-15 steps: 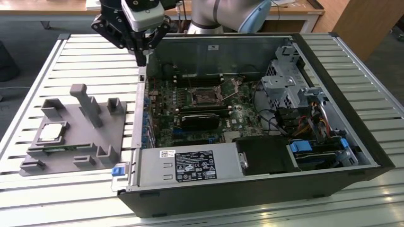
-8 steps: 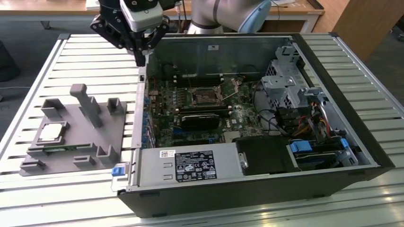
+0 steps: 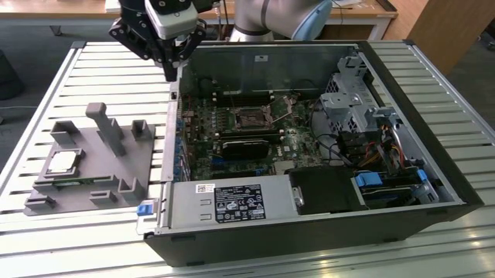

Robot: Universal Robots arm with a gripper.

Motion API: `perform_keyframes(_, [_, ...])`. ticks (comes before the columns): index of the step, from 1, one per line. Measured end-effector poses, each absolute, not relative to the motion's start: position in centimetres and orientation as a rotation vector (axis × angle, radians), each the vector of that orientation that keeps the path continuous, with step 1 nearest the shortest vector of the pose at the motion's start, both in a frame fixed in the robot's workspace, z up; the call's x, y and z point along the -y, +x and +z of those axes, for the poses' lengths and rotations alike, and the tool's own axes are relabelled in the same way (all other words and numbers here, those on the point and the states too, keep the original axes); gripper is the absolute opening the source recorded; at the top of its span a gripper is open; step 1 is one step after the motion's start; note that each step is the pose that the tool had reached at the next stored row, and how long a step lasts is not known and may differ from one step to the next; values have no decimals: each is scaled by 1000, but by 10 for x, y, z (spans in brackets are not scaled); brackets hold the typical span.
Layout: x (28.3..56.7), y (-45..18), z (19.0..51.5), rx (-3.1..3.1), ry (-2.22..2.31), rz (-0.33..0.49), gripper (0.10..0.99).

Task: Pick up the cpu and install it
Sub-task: 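Reach for the cpu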

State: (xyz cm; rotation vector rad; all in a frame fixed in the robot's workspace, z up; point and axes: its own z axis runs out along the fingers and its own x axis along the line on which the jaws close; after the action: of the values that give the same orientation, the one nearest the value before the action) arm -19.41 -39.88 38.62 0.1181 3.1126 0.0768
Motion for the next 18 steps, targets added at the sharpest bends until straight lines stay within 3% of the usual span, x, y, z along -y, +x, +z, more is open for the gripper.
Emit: perform_keyframes(18, [399, -198, 386, -3113, 118, 78, 106])
